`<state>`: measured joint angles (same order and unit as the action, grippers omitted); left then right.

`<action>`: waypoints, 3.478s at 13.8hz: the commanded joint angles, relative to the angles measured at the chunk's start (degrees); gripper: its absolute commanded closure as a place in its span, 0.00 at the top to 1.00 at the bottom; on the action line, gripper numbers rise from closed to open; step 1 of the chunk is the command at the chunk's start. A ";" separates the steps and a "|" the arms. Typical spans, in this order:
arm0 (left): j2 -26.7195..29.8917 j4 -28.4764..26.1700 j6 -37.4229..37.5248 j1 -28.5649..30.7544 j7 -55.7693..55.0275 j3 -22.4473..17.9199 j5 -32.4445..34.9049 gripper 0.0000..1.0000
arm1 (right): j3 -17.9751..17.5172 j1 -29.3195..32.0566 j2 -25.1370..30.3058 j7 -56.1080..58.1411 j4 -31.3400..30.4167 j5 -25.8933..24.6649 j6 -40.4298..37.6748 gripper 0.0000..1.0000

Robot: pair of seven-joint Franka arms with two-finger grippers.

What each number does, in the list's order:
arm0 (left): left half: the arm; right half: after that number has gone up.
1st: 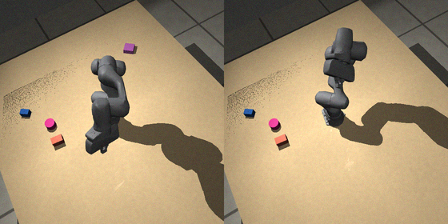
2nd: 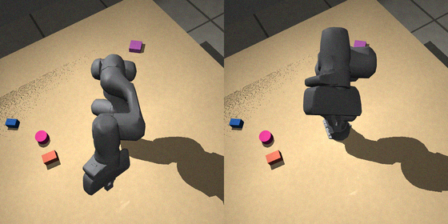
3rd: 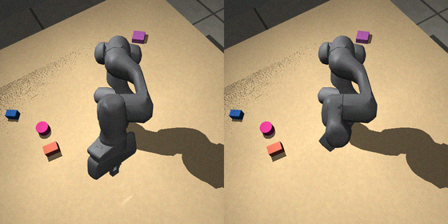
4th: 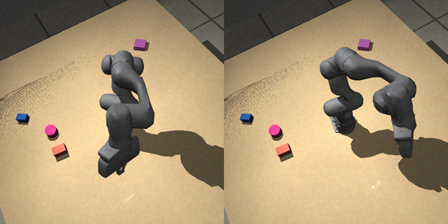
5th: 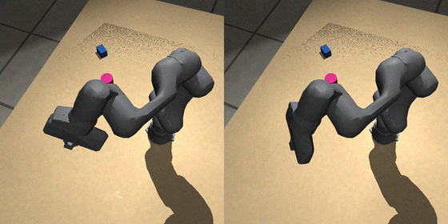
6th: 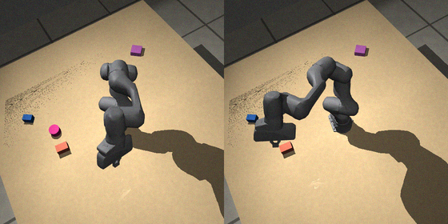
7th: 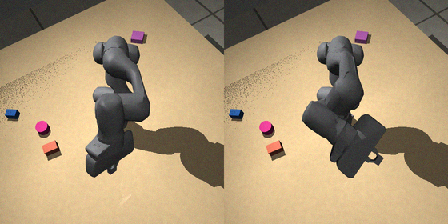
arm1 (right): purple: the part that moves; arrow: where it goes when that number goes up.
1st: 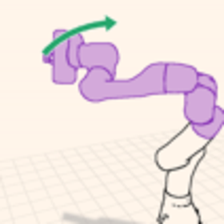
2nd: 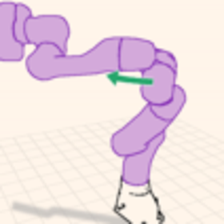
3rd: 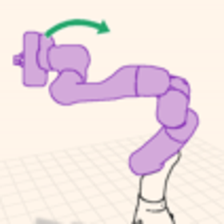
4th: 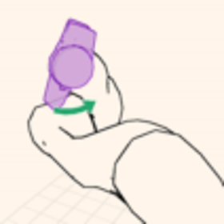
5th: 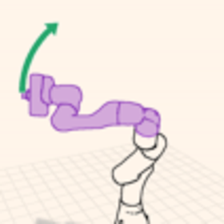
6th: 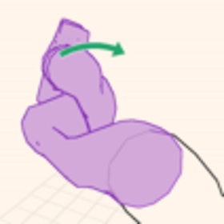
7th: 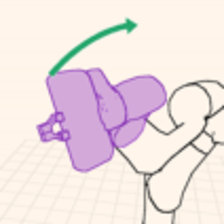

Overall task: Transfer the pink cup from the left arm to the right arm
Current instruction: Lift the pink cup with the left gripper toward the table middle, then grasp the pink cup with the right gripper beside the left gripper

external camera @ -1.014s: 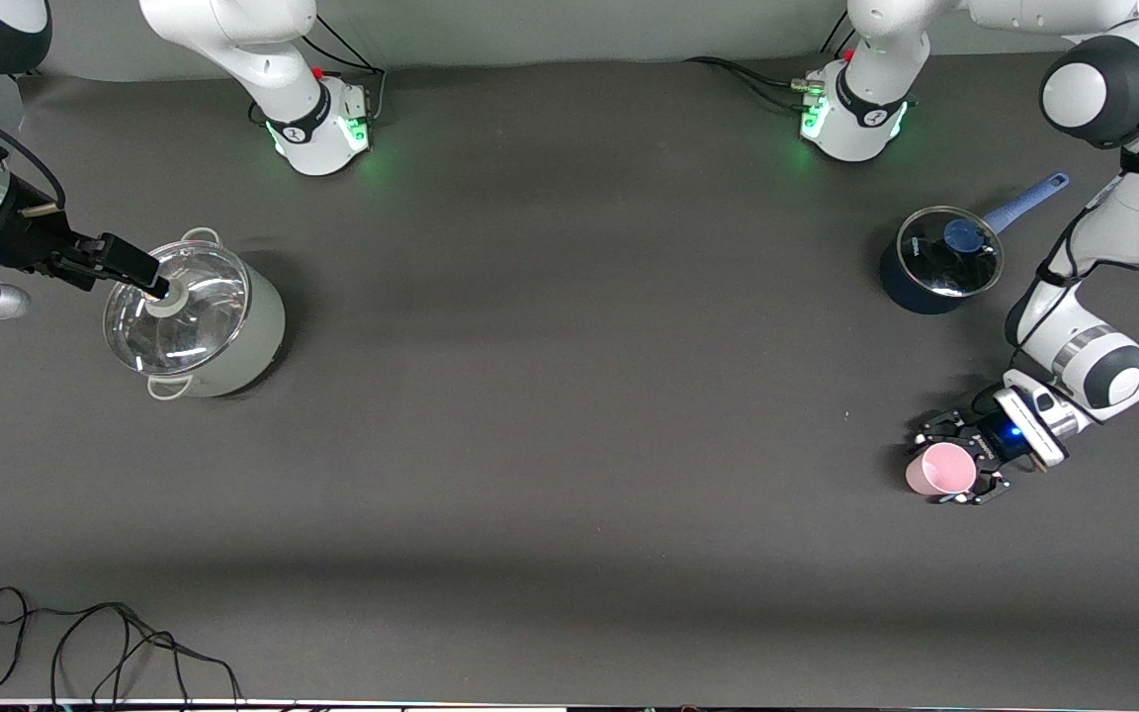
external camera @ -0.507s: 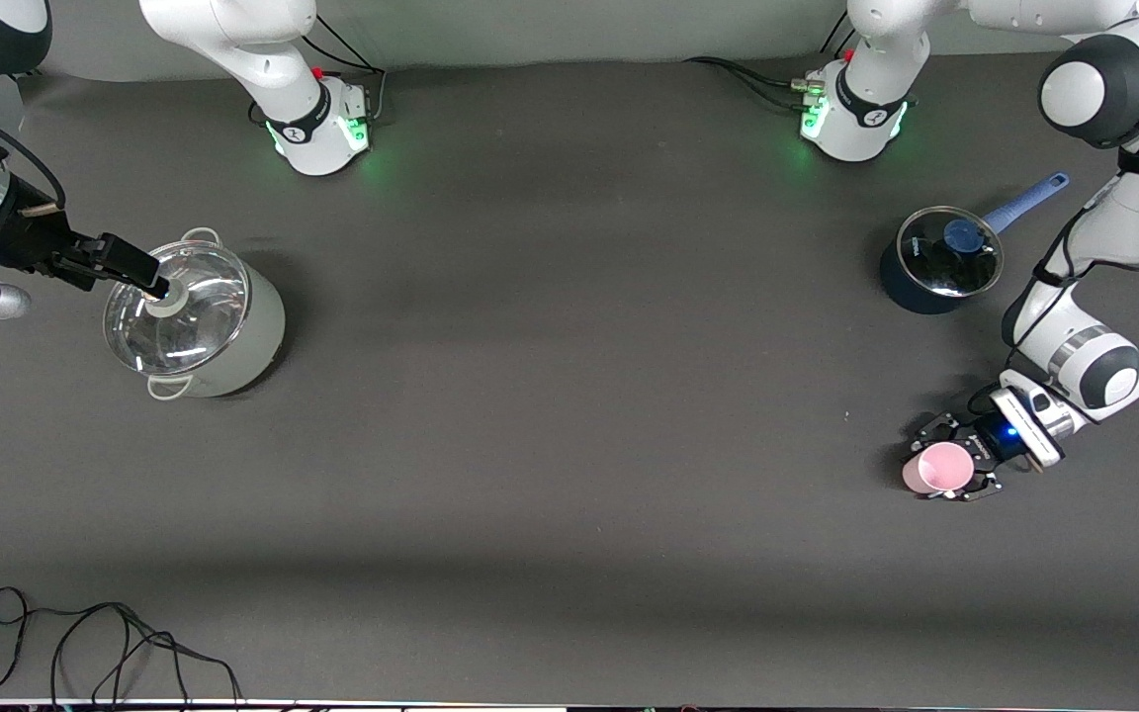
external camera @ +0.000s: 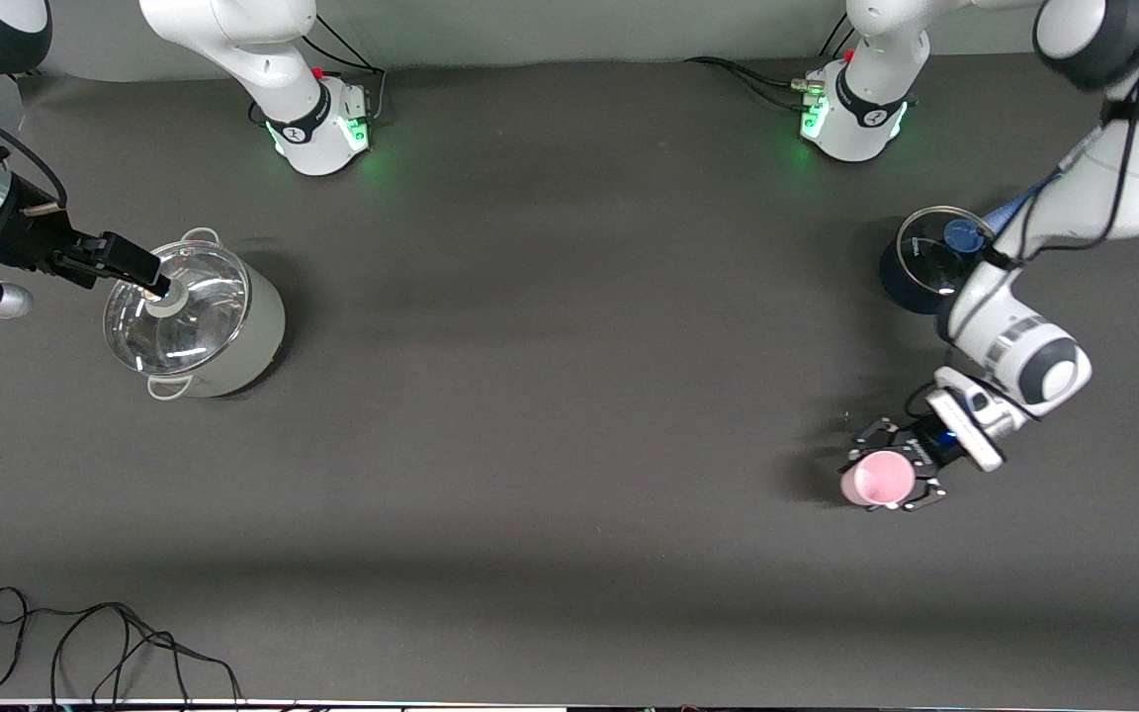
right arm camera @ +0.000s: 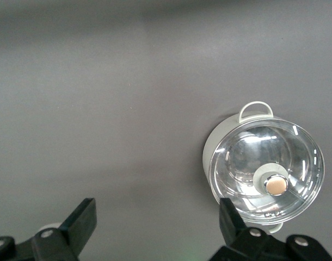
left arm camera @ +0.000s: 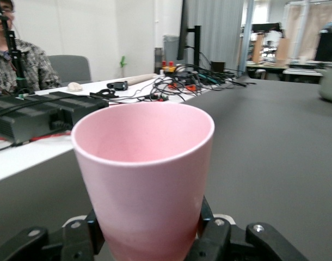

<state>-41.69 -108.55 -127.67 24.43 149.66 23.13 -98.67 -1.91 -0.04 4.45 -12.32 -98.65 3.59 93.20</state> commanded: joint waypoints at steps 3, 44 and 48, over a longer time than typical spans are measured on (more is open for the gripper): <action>17.23 -14.83 -13.39 -0.09 -0.07 13.58 -15.38 0.43 | 0.59 -0.49 -0.41 -4.71 1.79 -0.42 -1.44 1.00; 33.87 -2.99 -49.26 -7.74 -17.83 41.56 -36.07 0.48 | -2.04 -39.77 -32.93 -89.98 40.99 8.36 4.27 0.00; 33.78 -2.90 -49.26 -7.65 -17.83 41.56 -36.07 0.74 | -1.96 -39.51 -32.84 -89.72 40.99 8.36 4.36 0.00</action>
<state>-7.76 -112.18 -176.34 16.99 132.84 65.30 -133.72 -4.60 -39.21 -27.58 -103.16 -59.76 11.69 98.04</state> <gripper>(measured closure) 0.348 0.912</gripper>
